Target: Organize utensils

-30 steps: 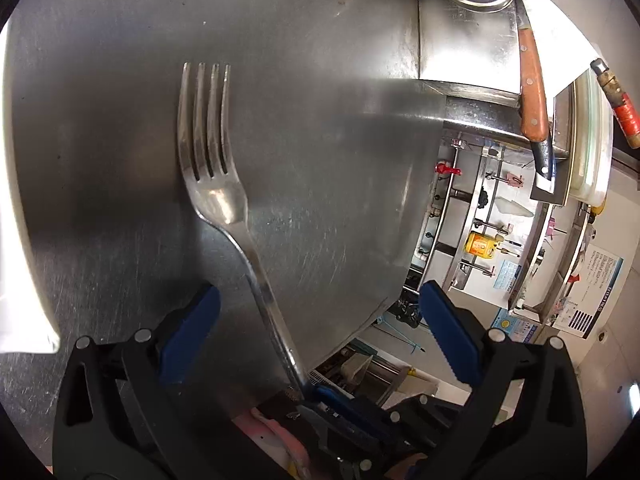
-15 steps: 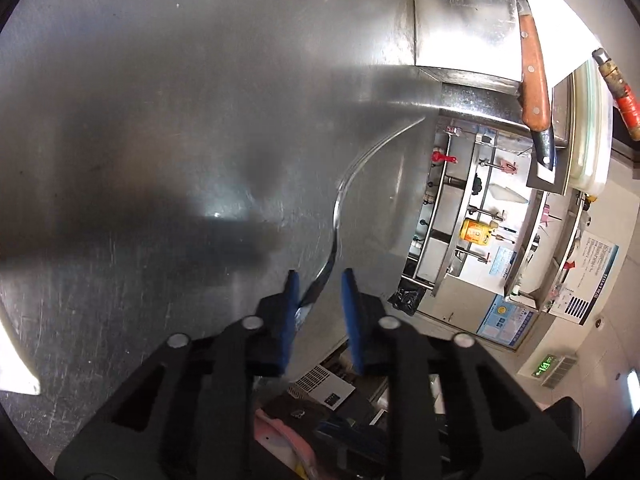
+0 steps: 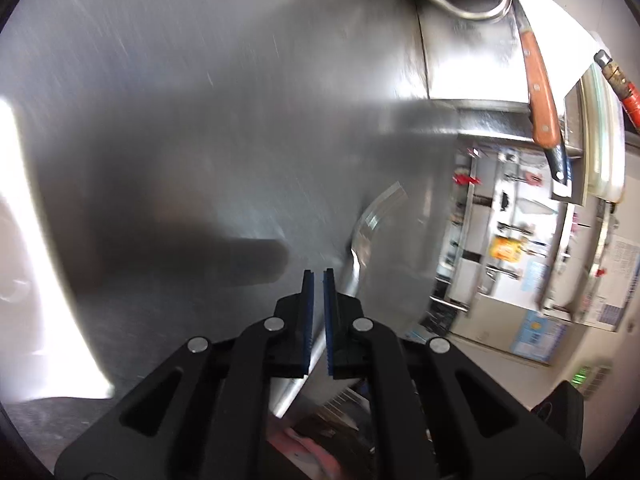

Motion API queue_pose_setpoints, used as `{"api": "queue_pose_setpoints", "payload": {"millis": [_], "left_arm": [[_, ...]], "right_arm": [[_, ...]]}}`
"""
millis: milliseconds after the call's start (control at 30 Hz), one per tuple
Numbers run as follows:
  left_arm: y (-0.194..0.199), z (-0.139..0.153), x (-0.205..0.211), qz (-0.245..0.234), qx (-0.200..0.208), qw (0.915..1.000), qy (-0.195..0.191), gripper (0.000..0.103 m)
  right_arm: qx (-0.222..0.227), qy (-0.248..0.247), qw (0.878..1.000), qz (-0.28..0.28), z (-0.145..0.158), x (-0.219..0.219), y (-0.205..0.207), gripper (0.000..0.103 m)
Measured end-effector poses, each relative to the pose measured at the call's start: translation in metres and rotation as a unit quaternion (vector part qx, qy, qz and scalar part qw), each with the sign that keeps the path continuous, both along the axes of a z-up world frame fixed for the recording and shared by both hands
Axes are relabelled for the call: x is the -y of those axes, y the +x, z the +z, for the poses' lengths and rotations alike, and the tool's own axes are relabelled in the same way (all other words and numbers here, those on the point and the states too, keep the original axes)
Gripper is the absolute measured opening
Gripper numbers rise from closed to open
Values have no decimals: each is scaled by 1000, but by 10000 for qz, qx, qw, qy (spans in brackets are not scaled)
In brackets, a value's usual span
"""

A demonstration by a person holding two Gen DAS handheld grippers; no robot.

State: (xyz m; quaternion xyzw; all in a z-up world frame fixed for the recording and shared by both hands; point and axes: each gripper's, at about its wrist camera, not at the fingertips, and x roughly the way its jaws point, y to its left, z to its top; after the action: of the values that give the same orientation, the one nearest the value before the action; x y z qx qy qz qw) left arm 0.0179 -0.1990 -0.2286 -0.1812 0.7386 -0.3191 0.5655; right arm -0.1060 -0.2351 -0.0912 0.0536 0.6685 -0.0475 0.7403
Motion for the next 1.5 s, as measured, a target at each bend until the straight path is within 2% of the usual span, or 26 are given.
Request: {"api": "queue_pose_setpoints", "payload": {"millis": [33, 67, 100, 133, 167, 200, 267, 467, 533, 600, 667, 833, 867, 933, 967, 1000, 1167, 1400, 1500], "left_arm": [[4, 5, -2, 47, 160, 9998, 118, 6], [7, 9, -5, 63, 265, 9995, 186, 25], [11, 15, -7, 65, 367, 9992, 154, 39], [13, 20, -7, 33, 484, 9988, 57, 70], [14, 27, -6, -28, 651, 9979, 38, 92], [15, 36, -5, -97, 920, 9956, 163, 95], [17, 47, -1, -259, 1271, 9912, 262, 95], [22, 55, 8, -624, 1410, 9876, 288, 95], [24, 55, 10, -716, 1390, 9872, 317, 95], [22, 54, 16, -801, 1417, 9860, 356, 95], [21, 55, 21, -905, 1433, 9847, 401, 95], [22, 58, 27, -1132, 1456, 9816, 496, 95], [23, 58, 28, -1174, 1448, 9812, 510, 95], [23, 58, 28, -1256, 1429, 9803, 534, 95], [22, 57, 29, -1299, 1408, 9799, 549, 95], [21, 56, 30, -1327, 1384, 9799, 556, 95], [13, 44, 40, -1512, 1089, 9812, 511, 95], [2, 12, 46, -1347, 120, 9904, 278, 95], [-5, 0, 51, -1358, -188, 9903, 230, 95]], "right_arm": [[-70, -12, 9999, -107, -5, 3, 1, 76], [-55, 2, 9998, -170, -9, 4, 2, 77], [-46, 10, 9998, -178, -11, 3, 3, 77], [-23, 21, 9998, -185, -13, 1, 5, 77], [15, 6, 9998, -196, -15, 0, 7, 77], [28, -47, 9997, -233, -17, 1, 10, 77], [-15, -79, 9992, -385, -26, 3, 16, 77], [-252, 168, 9943, -1021, -57, 14, 22, 78], [-259, 82, 9926, -1180, -60, 14, 23, 78], [-304, -7, 9921, -1217, -65, 17, 24, 90], [-527, -111, 9904, -1277, -83, 22, 29, 98], [-561, 63, 9858, -1582, -90, 26, 26, 96], [-575, 18, 9854, -1604, -89, 27, 26, 87], [-544, -101, 9865, -1543, -84, 29, 21, 62], [-512, -110, 9873, -1498, -78, 30, 20, 31], [-540, -89, 9882, -1433, -75, 30, 21, 16], [-732, 29, 9883, -1337, -72, 24, 18, 9], [-941, 386, 9867, -1270, -76, 20, 2, 9], [-941, 513, 9870, -1199, -75, 20, -3, 9]]}}
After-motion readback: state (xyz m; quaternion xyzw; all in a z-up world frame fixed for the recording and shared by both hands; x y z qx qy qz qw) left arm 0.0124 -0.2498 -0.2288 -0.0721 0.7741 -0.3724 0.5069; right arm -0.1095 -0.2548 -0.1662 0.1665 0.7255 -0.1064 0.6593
